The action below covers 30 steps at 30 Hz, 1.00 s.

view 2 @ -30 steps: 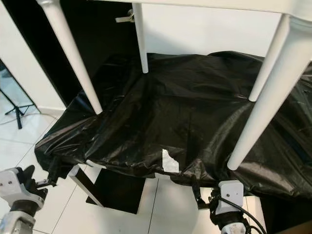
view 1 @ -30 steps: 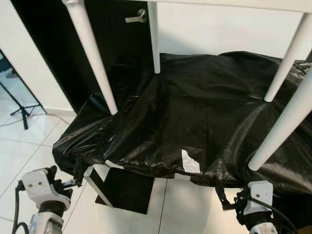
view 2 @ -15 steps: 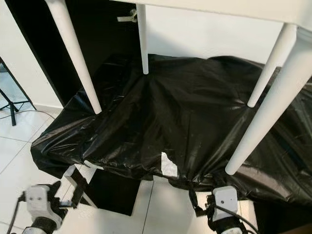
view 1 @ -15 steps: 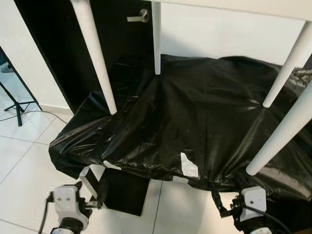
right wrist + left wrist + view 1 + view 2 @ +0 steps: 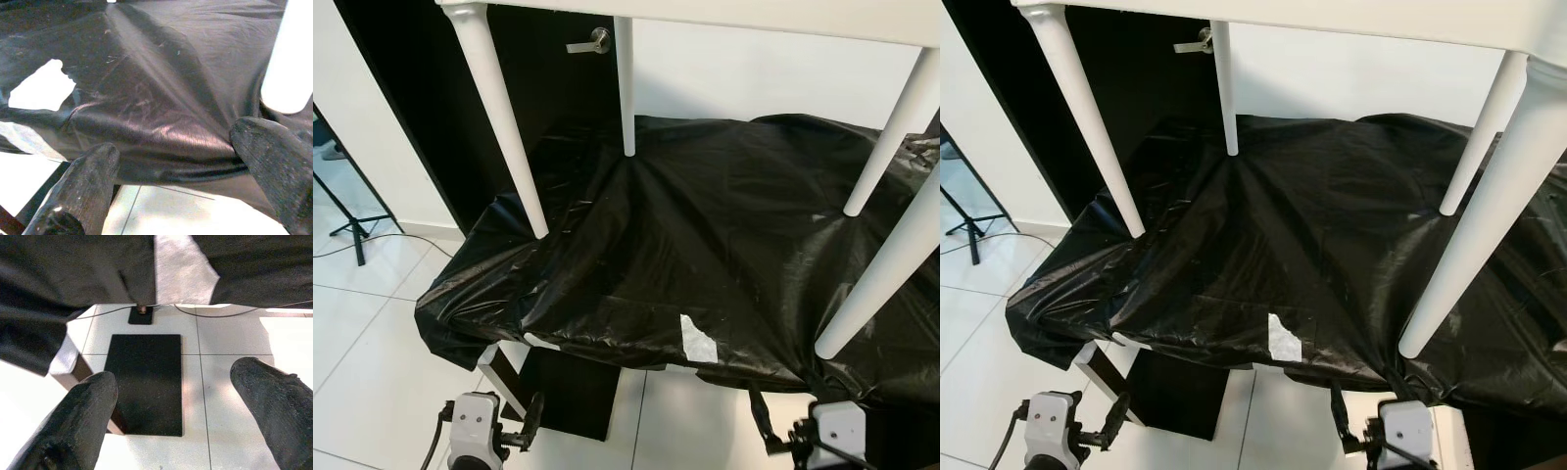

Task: Building children table

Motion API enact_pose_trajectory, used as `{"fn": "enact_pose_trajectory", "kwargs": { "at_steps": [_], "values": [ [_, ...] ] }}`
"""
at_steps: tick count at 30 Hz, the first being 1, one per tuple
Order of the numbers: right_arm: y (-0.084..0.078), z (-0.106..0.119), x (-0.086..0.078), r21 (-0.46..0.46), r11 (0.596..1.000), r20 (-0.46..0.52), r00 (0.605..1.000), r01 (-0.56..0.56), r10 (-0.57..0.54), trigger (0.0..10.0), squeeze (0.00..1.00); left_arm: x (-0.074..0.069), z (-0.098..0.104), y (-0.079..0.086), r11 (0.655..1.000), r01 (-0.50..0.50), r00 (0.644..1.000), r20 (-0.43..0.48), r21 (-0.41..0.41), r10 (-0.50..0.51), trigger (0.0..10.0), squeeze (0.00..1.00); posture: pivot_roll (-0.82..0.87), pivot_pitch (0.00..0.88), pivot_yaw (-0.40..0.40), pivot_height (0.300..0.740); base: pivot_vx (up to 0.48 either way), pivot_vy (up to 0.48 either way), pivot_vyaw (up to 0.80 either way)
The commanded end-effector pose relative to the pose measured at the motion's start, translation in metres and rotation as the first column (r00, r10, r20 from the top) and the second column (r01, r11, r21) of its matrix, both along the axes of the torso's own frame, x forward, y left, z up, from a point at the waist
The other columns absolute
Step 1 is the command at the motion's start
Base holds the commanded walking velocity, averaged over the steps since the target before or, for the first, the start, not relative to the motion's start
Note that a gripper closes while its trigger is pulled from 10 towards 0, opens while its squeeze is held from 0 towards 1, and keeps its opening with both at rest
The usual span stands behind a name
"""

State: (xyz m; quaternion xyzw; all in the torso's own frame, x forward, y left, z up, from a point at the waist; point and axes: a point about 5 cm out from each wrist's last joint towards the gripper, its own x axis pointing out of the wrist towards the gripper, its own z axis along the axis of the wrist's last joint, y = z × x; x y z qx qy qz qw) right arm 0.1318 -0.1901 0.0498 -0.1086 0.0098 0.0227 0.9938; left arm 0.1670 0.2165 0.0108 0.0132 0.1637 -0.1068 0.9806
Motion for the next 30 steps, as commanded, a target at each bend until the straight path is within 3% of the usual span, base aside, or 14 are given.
{"fn": "enact_pose_trajectory", "kwargs": {
  "at_steps": [1, 15, 24, 30],
  "values": [
    [0.001, -0.003, -0.005, 0.001, 1.000, -0.022, 1.000, -0.001, 0.001, 10.0, 0.00, -0.002, -0.003, -0.004, 0.994, 0.110, 0.994, -0.016, -0.014, -0.110, 10.0, 0.00, -0.02, 0.000, 0.086, 0.740, 0.000, 0.000, 0.00],
    [0.008, -0.015, -0.021, 0.015, 0.999, -0.045, 0.998, -0.042, 0.043, 10.0, 0.00, 0.011, -0.019, 0.003, 0.990, 0.140, 0.989, -0.038, 0.016, -0.139, 10.0, 0.00, -0.06, 0.000, 0.127, 0.740, 0.000, 0.000, 0.00],
    [0.007, -0.054, -0.021, 0.023, 0.995, -0.201, 0.975, -0.095, 0.097, 10.0, 0.00, 0.014, -0.043, 0.008, 0.996, 0.090, 0.990, -0.110, 0.020, -0.088, 10.0, 0.00, 0.00, 0.000, 0.082, 0.740, 0.000, 0.000, 0.00],
    [0.001, -0.085, -0.004, 0.077, 0.994, -0.339, 0.936, -0.073, 0.095, 10.0, 0.00, 0.010, -0.061, 0.003, 0.999, 0.032, 0.981, -0.193, 0.020, -0.028, 10.0, 0.00, 0.06, 0.000, 0.026, 0.740, 0.000, 0.000, 0.00]
  ]
}}
